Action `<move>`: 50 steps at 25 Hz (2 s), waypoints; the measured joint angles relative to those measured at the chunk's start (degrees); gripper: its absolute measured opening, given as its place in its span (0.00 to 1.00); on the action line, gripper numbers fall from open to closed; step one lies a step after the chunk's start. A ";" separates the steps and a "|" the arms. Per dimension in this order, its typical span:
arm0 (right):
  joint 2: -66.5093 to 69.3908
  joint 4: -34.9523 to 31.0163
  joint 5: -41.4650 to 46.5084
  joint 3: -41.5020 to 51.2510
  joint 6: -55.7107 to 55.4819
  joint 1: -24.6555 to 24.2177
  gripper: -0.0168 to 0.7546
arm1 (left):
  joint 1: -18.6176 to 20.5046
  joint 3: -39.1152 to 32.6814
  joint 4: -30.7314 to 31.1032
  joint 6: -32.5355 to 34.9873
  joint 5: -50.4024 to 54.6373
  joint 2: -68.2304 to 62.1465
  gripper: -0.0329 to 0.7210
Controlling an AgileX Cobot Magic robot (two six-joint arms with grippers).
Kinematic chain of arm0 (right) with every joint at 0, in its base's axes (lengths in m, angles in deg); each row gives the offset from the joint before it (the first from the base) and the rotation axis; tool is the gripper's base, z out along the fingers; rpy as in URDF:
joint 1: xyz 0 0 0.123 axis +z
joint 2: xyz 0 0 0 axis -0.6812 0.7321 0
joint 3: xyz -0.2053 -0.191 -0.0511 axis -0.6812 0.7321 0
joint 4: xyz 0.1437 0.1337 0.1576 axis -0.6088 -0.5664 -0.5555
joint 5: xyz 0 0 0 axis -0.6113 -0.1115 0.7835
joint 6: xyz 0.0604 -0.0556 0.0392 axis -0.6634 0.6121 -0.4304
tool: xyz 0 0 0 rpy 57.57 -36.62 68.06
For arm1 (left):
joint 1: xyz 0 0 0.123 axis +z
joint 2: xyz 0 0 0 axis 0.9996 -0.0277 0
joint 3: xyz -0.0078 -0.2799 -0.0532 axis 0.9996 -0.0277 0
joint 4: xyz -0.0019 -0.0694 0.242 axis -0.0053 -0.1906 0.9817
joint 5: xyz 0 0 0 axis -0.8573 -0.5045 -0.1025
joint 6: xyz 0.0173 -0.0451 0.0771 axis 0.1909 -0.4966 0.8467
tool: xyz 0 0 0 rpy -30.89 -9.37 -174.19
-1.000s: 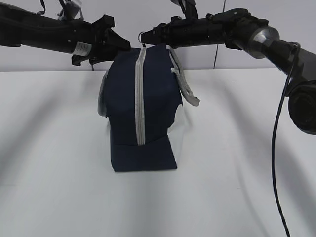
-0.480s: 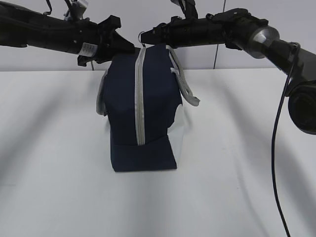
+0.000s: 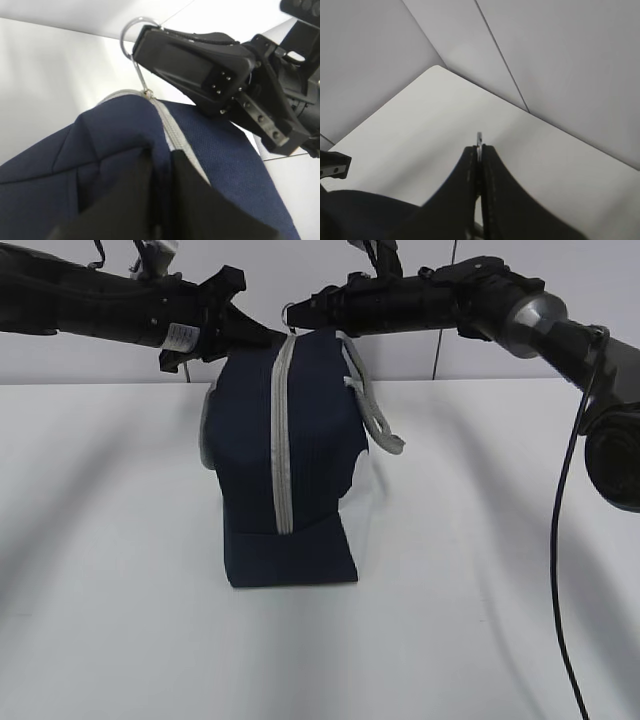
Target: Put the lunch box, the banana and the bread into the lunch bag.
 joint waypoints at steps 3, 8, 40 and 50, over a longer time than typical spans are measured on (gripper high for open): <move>0.00 0.00 0.39 0.00 -1.05 -0.12 0.00 | 0.00 0.00 0.07 1.09 0.05 0.00 0.06; 0.00 0.00 -0.36 0.00 -3.28 -1.41 0.00 | 0.00 0.00 0.24 4.46 0.37 0.39 0.06; 3.25 -1.22 -3.21 -0.13 -6.50 -2.92 0.00 | 0.00 0.00 -4.73 16.59 10.96 1.21 0.06; 3.73 -1.28 -3.21 -0.13 -7.32 -3.05 0.02 | 0.00 0.00 -4.91 16.70 10.97 1.21 0.07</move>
